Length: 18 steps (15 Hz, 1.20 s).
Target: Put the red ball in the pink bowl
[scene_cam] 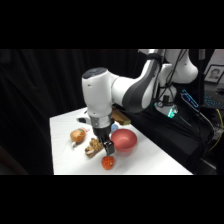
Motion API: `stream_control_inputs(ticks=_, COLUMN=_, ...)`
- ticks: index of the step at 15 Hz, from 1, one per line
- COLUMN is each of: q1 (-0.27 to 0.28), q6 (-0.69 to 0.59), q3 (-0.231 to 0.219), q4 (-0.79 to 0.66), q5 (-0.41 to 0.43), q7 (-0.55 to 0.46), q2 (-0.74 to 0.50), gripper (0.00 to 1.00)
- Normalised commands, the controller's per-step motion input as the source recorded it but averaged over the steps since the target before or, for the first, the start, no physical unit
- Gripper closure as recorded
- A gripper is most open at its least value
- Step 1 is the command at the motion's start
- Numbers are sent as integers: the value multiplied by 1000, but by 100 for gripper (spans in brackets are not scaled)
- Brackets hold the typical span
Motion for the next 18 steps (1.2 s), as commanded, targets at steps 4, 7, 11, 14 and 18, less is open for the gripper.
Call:
stream_control_inputs(ticks=4, q1=140, q6=242, q3=-95, q4=78, q5=-69, q7=233, q2=160, gripper=0)
stream_control_inputs(ticks=7, q1=176, q6=270, q3=-142, q4=68, q5=-106, q7=271, q2=168, gripper=0)
stream_control_inputs(ticks=11, q1=154, q6=240, q3=-143, q4=77, q5=-82, q7=242, q2=176, gripper=0)
stream_control_inputs(ticks=14, q1=129, q6=213, q3=-108, q4=99, q5=-26, q7=191, q2=171, gripper=0)
stream_control_inputs(ticks=18, q1=111, q6=151, q3=-86, q4=126, q5=27, q7=132, q2=147, gripper=7)
